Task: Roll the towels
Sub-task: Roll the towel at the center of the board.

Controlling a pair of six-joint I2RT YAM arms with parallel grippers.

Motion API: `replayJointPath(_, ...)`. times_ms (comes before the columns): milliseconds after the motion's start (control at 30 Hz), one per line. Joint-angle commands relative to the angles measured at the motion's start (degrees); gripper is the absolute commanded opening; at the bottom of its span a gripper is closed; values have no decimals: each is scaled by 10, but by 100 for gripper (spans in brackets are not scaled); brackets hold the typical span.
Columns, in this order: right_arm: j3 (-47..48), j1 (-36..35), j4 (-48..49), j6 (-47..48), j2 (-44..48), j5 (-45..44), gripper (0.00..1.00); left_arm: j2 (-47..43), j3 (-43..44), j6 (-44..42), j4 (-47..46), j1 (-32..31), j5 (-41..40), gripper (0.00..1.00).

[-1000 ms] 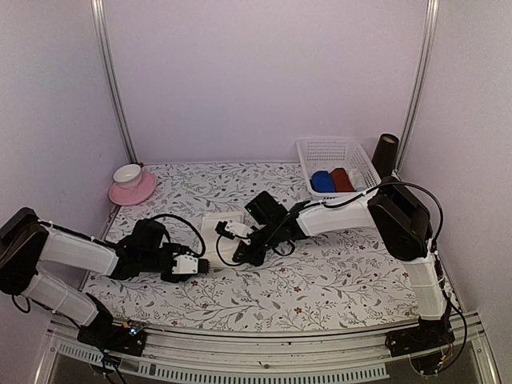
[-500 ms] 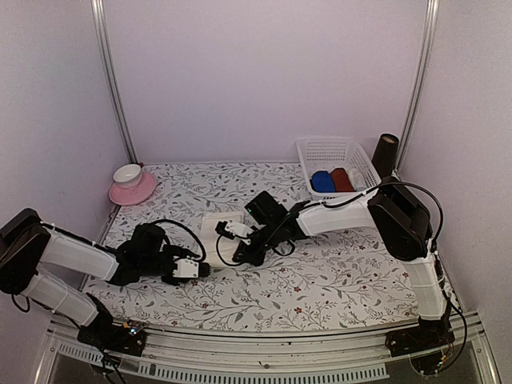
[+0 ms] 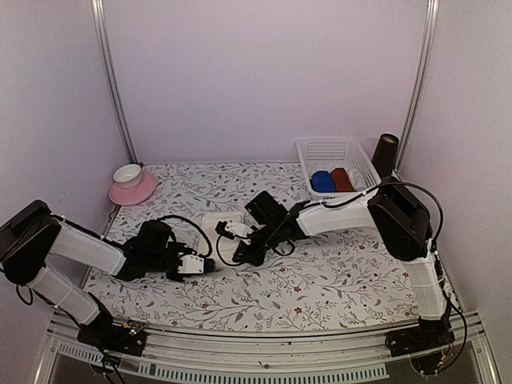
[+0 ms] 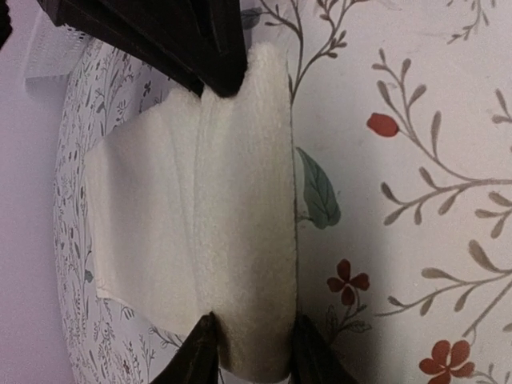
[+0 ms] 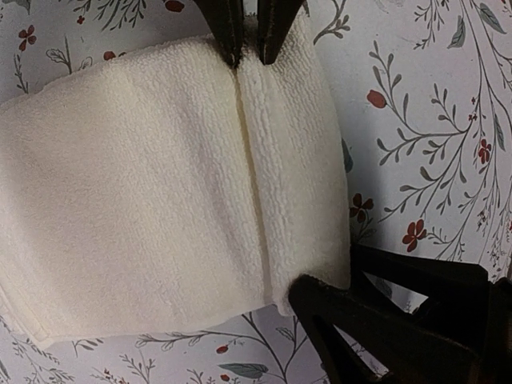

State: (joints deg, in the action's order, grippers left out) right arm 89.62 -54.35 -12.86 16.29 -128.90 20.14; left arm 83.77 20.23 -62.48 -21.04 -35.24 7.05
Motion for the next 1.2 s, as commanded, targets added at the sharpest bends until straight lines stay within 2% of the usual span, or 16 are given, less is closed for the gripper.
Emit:
replayJointPath(0,4,4,-32,4,-30,-4,6,33,7,22,29,-7,-28,32)
replayJointPath(67,4,4,-33,3,-30,-4,6,38,9,24,26,-7,-30,29)
replayJointPath(233,6,4,-32,6,-30,-8,7,37,10,23,39,-8,-20,14)
replayJointPath(367,6,4,-32,8,-24,-13,13,34,23,25,79,-10,-11,2)
replayJointPath(400,5,5,-33,10,-20,-16,16,33,29,27,93,-11,-7,1)
replayJointPath(567,-35,4,-9,27,32,-50,49,28,58,40,168,-11,19,0)
replayJointPath(667,-89,4,50,37,92,-71,61,34,78,48,213,-9,37,0)
replayJointPath(833,-218,-13,169,76,186,-114,73,41,100,55,267,3,74,0)
replayJointPath(900,-261,-35,206,105,204,-136,75,44,113,56,292,13,97,0)
replayJointPath(1000,-312,-80,266,179,206,-175,77,51,136,57,331,28,124,0)
replayJointPath(1167,-312,-140,317,260,169,-223,77,69,176,60,392,52,172,0)
